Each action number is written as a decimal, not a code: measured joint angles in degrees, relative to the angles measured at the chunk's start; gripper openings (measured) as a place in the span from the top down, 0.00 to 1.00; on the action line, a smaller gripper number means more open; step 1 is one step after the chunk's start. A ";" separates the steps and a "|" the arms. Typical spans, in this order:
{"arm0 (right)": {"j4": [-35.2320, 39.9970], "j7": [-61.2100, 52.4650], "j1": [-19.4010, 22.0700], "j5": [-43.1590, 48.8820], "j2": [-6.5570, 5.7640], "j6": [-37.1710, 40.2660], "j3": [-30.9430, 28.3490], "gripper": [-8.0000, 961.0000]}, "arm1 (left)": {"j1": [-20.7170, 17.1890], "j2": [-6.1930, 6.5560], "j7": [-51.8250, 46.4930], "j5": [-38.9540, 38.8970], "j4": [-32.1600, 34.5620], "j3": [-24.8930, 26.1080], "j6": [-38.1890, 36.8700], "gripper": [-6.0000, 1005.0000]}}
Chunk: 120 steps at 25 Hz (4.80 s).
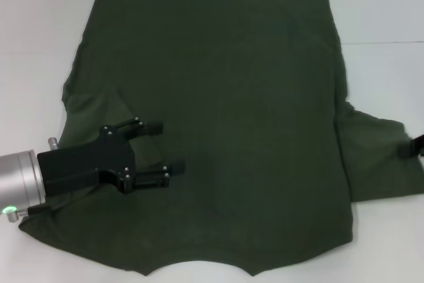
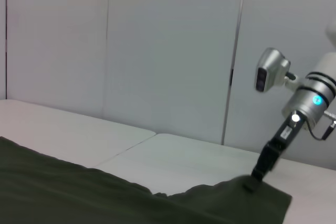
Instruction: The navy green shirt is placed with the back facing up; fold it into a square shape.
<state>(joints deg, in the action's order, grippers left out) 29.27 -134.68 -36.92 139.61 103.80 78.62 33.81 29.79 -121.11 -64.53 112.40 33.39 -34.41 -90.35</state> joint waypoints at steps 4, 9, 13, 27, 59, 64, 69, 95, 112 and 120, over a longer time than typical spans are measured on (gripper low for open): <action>4.07 -0.37 -0.43 0.23 -0.72 2.74 -0.14 0.97 | 0.00 0.01 -0.94 0.00 0.43 0.18 -0.04 0.11; 8.14 -0.32 -1.08 0.63 -1.21 4.78 0.09 0.97 | -0.04 0.08 -2.21 -0.02 1.04 0.44 -0.06 0.11; 10.29 -0.06 -1.64 0.97 -1.53 5.22 -0.21 0.97 | -0.18 0.05 -3.15 -0.17 1.72 0.48 -0.03 0.11; 7.59 0.63 -12.63 1.01 1.64 5.88 3.98 0.97 | -0.06 0.06 -5.13 -0.26 2.07 1.10 -0.04 0.11; 2.65 1.81 -13.29 -9.51 6.49 -3.39 8.78 0.34 | 0.83 0.78 -15.50 -1.91 4.32 2.04 -0.26 0.11; 2.65 6.18 -8.35 -15.25 4.84 0.16 8.60 0.18 | 0.69 1.46 -31.77 -1.43 9.34 2.31 -0.11 0.11; 2.74 10.81 -5.30 -16.34 3.86 5.21 8.56 0.07 | -1.16 3.22 -44.09 1.27 14.39 4.95 -2.10 0.11; 3.24 18.94 -4.58 -13.14 2.40 10.58 9.41 0.07 | -0.71 7.77 -67.55 38.82 16.54 23.46 -5.69 0.11; 3.23 19.63 -5.21 -13.14 2.71 10.22 9.52 0.07 | -0.27 7.92 -68.83 40.53 11.28 23.00 -0.03 0.11; 3.12 19.79 -5.53 -13.14 2.72 9.65 9.57 0.07 | 0.00 7.91 -68.86 40.69 9.70 22.48 0.62 0.11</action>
<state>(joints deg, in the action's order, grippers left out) 32.39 -114.89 -42.45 126.47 106.52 88.26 43.39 29.79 -113.20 -133.38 153.09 43.09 -11.93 -89.72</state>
